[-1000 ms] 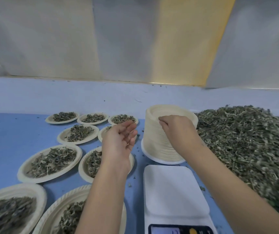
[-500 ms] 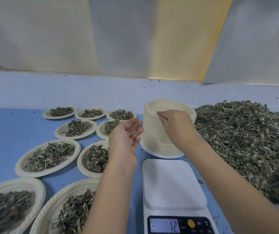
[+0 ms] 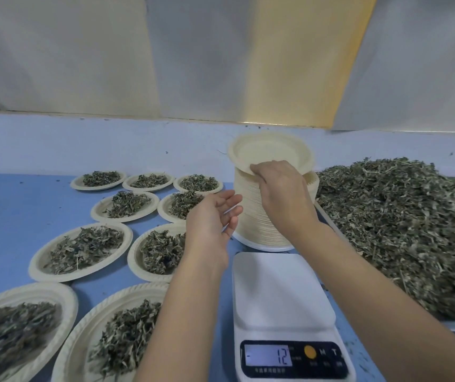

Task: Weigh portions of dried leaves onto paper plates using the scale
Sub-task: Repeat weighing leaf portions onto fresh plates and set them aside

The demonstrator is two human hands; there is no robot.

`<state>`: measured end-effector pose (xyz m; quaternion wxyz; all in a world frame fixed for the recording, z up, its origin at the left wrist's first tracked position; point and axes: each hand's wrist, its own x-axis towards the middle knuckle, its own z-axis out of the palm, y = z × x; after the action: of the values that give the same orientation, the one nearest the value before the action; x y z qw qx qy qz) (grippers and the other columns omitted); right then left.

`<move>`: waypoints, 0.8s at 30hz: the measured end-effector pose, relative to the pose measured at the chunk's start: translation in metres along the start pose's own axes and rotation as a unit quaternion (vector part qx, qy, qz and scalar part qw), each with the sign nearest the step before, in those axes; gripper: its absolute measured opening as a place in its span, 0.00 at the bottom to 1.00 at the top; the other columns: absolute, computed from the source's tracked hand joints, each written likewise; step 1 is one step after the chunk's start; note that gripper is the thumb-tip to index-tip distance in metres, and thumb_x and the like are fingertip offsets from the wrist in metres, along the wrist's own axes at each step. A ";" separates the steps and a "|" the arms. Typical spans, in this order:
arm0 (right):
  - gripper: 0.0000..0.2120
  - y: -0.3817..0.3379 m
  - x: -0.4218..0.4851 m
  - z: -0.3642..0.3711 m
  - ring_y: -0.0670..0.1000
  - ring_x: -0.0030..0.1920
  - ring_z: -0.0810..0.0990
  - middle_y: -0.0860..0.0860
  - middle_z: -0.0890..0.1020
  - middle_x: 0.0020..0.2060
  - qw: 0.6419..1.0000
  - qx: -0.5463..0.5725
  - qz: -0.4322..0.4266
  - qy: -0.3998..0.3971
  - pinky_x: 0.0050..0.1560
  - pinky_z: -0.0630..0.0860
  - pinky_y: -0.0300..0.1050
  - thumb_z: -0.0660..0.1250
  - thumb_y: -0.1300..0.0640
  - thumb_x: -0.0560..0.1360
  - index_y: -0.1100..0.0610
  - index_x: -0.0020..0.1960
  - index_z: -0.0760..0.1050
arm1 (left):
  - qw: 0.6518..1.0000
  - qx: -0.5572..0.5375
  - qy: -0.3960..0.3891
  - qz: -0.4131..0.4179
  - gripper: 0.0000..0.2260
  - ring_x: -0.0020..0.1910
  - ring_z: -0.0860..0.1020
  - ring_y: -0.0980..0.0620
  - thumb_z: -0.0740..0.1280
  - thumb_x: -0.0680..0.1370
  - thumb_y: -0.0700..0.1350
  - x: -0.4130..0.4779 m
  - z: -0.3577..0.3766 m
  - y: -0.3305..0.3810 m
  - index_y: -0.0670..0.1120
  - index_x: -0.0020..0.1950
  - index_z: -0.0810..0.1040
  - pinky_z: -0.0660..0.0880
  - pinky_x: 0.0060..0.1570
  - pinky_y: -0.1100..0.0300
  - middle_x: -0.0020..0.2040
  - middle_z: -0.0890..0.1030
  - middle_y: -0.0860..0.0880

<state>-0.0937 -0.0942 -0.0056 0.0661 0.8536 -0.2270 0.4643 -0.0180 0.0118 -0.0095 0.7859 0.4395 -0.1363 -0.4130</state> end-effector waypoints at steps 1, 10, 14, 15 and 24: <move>0.13 -0.005 -0.003 -0.003 0.62 0.46 0.81 0.61 0.83 0.45 0.999 0.009 -0.027 0.022 0.53 0.75 0.50 0.63 0.74 0.70 0.69 0.52 0.80 | 1.000 0.011 -0.001 0.006 0.09 0.35 0.79 0.55 0.59 0.79 0.40 0.001 -0.001 0.000 0.43 0.47 0.79 0.73 0.34 0.67 0.38 0.84 0.51; 0.09 -0.033 -0.050 -0.018 0.55 0.50 0.82 0.56 0.84 0.49 0.991 0.047 -0.114 0.048 0.67 0.68 0.56 0.70 0.67 0.71 0.65 0.52 0.81 | 0.972 0.157 0.052 0.166 0.12 0.23 0.69 0.56 0.65 0.78 0.42 0.002 -0.007 0.004 0.43 0.34 0.72 0.70 0.28 0.65 0.22 0.72 0.53; 0.21 -0.028 -0.045 -0.048 0.51 0.75 0.57 0.51 0.64 0.74 0.978 0.118 0.165 0.054 0.76 0.44 0.50 0.61 0.54 0.80 0.58 0.71 0.68 | 0.958 0.238 0.037 0.158 0.07 0.21 0.67 0.57 0.64 0.77 0.40 -0.005 -0.009 0.012 0.42 0.39 0.76 0.68 0.27 0.66 0.20 0.71 0.54; 0.22 -0.024 -0.044 -0.057 0.48 0.76 0.53 0.49 0.59 0.76 0.952 0.172 0.244 0.059 0.76 0.45 0.49 0.59 0.54 0.81 0.56 0.74 0.62 | 0.957 0.248 0.018 0.150 0.05 0.21 0.68 0.57 0.65 0.77 0.40 -0.009 -0.010 0.015 0.43 0.41 0.78 0.68 0.25 0.66 0.21 0.72 0.54; 0.14 0.001 -0.066 -0.092 0.54 0.51 0.82 0.52 0.85 0.46 0.776 0.403 0.467 0.128 0.56 0.76 0.56 0.59 0.54 0.79 0.50 0.45 0.83 | 0.921 0.345 0.026 0.179 0.14 0.21 0.76 0.54 0.65 0.77 0.54 -0.041 -0.016 0.017 0.44 0.41 0.81 0.69 0.30 0.59 0.30 0.81 0.50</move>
<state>-0.1949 -0.0436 -0.0090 -0.4809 0.5237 -0.3793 0.5921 -0.0252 0.0573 0.0014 0.6499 0.6620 -0.3263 -0.1813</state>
